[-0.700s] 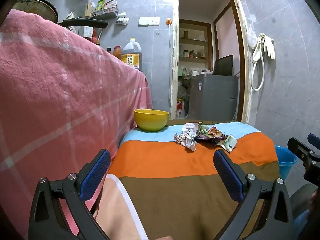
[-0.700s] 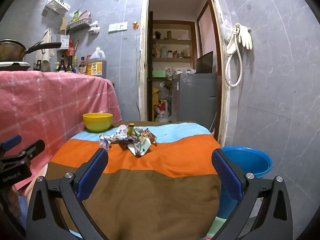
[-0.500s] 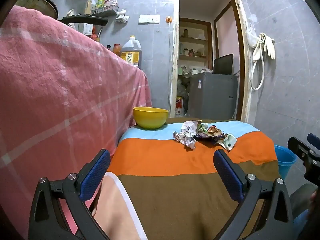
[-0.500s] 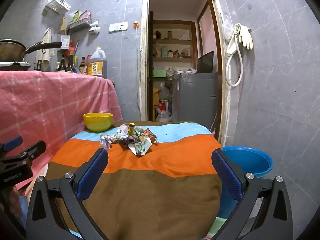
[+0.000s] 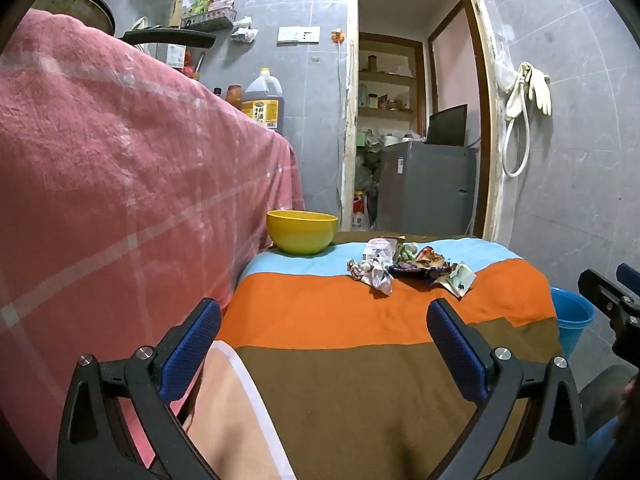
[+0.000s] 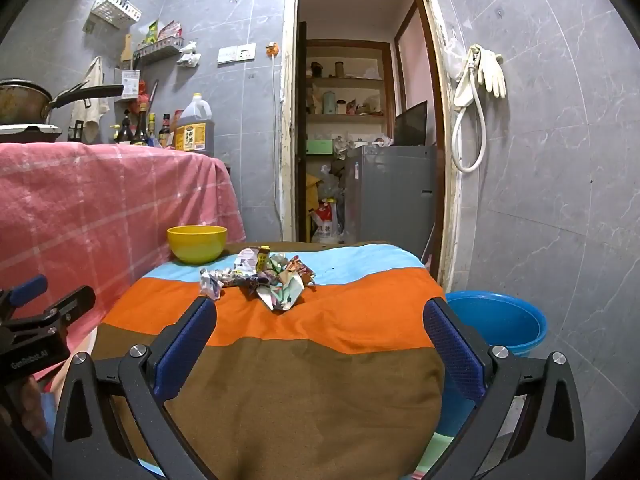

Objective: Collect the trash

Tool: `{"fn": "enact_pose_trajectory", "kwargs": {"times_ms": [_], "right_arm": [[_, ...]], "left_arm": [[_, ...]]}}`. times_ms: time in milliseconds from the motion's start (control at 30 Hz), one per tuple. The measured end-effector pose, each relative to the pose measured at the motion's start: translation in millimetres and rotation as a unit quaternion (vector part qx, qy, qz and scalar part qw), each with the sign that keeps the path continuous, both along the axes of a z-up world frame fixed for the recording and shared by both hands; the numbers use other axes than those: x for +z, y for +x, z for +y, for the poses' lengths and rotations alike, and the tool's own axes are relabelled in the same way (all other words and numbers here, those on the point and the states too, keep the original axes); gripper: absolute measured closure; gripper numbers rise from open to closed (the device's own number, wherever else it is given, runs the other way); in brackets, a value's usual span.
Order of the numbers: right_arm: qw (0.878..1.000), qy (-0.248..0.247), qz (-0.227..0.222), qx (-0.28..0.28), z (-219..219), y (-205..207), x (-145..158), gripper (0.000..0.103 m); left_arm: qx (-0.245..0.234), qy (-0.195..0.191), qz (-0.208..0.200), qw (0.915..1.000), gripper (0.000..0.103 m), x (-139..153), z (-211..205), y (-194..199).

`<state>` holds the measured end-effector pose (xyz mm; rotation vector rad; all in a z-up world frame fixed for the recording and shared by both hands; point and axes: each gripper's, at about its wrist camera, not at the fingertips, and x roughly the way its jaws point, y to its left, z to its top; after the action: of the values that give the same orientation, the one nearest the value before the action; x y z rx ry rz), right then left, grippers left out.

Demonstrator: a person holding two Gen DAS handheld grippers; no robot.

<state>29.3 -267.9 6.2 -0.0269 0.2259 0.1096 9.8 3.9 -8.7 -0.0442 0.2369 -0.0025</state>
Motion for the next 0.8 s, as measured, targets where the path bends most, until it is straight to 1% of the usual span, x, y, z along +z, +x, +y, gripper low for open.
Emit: {"fn": "enact_pose_trajectory", "kwargs": {"times_ms": [800], "right_arm": [[1.000, 0.001, 0.000, -0.001, -2.0, -0.5, -0.2, 0.000]], "left_arm": [[0.000, -0.001, 0.004, 1.0000, 0.002, -3.8, 0.8, 3.0]]}}
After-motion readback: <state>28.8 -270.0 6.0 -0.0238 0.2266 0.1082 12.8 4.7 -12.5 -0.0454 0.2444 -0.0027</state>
